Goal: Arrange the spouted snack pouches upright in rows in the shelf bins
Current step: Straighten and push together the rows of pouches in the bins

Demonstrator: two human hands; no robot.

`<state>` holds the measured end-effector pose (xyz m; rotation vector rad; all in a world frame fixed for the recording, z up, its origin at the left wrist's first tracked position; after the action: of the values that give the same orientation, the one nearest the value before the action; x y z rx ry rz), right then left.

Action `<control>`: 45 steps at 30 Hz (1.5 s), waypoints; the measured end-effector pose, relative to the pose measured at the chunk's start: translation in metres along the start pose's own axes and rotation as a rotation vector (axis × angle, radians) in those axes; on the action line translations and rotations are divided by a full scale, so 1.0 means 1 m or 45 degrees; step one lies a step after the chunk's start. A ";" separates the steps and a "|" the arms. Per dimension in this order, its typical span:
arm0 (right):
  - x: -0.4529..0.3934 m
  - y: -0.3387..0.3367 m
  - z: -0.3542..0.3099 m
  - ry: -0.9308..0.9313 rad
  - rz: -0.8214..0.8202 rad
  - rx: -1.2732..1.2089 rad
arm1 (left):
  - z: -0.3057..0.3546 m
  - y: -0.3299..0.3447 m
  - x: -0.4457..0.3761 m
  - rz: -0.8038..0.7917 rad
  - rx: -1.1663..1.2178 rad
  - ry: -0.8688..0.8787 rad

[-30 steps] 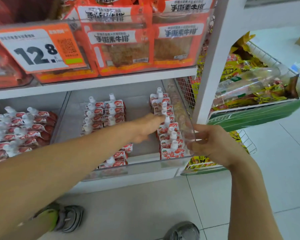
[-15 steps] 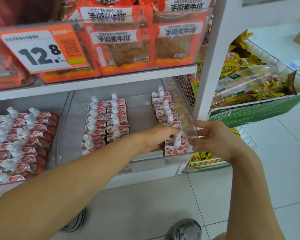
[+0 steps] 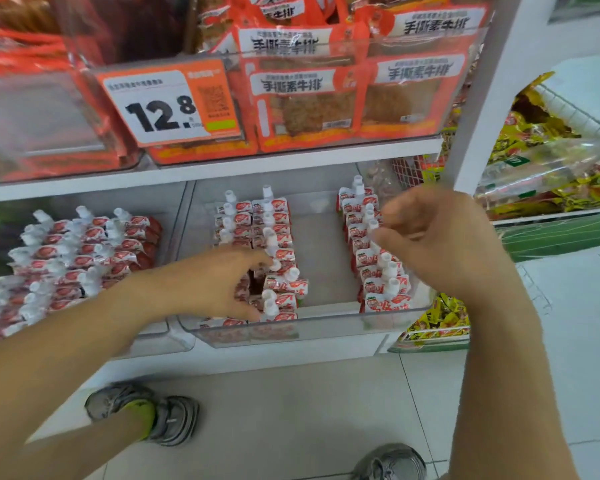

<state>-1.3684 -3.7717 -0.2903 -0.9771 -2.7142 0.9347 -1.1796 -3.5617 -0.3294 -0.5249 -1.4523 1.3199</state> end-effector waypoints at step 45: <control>-0.031 0.153 0.021 -0.374 -0.731 0.418 | -0.037 0.073 0.044 0.760 -0.238 0.129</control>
<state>-1.2673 -3.7091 -0.3942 0.0091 -2.6762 1.3989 -1.1850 -3.4863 -0.3834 -1.2002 -1.3927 1.5879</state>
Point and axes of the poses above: each hand's wrist, its own x-axis away from the middle knuckle, its own y-axis out of the palm, z = x × y, the point moved 1 cm from there along -x, towards the middle knuckle, and after that the axes turned 2 degrees about -z, right-handed, at the moved point
